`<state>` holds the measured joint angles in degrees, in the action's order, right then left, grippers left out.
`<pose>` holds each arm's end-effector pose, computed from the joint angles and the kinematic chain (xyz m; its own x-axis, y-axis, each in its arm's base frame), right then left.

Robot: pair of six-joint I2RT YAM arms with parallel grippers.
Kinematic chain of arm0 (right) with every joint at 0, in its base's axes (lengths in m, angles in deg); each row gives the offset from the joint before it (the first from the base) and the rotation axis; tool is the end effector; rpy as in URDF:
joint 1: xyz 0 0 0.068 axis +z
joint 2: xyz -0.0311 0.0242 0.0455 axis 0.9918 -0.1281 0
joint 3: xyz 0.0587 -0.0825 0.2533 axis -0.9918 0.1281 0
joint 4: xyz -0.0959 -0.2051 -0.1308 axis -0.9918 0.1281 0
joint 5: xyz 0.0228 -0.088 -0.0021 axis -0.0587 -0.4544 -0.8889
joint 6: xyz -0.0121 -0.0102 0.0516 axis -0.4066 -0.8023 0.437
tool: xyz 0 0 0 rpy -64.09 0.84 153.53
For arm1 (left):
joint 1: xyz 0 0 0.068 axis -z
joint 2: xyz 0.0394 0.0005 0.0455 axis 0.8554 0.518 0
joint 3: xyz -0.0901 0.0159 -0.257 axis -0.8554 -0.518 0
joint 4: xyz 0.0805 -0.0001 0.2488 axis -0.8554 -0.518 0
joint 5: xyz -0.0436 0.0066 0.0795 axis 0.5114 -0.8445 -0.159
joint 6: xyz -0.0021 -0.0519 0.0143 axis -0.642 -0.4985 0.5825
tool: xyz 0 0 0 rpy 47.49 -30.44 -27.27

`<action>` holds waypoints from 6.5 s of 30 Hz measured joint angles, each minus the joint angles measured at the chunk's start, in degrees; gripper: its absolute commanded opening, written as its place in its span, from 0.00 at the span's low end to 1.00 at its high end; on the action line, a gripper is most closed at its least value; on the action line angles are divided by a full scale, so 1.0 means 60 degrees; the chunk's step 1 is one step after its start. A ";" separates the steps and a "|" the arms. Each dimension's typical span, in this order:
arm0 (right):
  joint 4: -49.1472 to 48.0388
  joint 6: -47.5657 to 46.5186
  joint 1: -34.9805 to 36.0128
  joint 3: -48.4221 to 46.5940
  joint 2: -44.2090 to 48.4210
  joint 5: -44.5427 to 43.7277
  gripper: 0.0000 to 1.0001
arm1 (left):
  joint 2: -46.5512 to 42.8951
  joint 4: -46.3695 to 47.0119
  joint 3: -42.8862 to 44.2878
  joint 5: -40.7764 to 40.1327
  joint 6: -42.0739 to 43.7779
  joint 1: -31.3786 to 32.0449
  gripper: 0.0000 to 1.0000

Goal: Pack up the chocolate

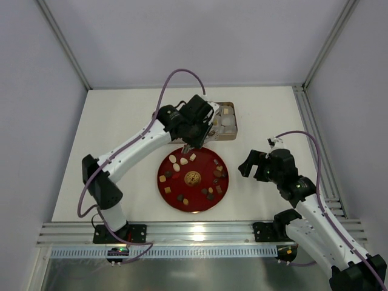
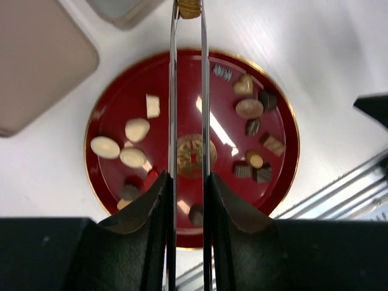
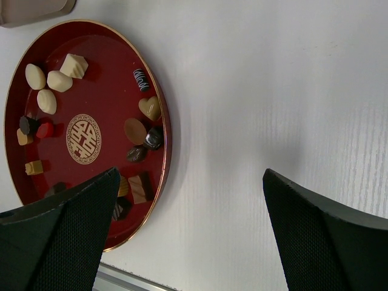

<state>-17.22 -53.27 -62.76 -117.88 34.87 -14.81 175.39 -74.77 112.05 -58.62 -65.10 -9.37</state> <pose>0.1434 0.0537 0.2299 -0.6799 0.2668 -0.6830 -0.0531 0.9111 0.4088 0.2363 -0.2713 0.3568 -0.7193 0.4368 -0.5402 0.5580 0.8265 -0.0746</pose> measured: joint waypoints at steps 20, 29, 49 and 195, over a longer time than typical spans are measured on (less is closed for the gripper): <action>0.0007 -0.0044 0.0000 -0.0004 -0.0146 -0.0004 1.00 | 0.4539 0.0984 0.4233 0.0412 0.0623 -0.0954 0.25; 0.0080 -0.0044 0.0000 -0.0007 -0.0138 0.0000 1.00 | 0.4987 0.1402 0.4240 0.0408 0.0634 -0.1002 0.27; 0.0153 -0.0044 0.0000 -0.0113 -0.0131 0.0000 1.00 | 0.5391 0.1781 0.4240 0.0510 0.0667 -0.1122 0.34; -0.1399 -0.0226 0.0000 -0.2590 -0.4084 0.1275 1.00 | 0.4331 0.4047 -0.0729 0.1985 -0.0317 -0.7366 0.41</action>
<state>-25.61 -54.62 -62.76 -133.42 10.36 -7.16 201.37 -50.49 107.68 -46.70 -67.01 -53.57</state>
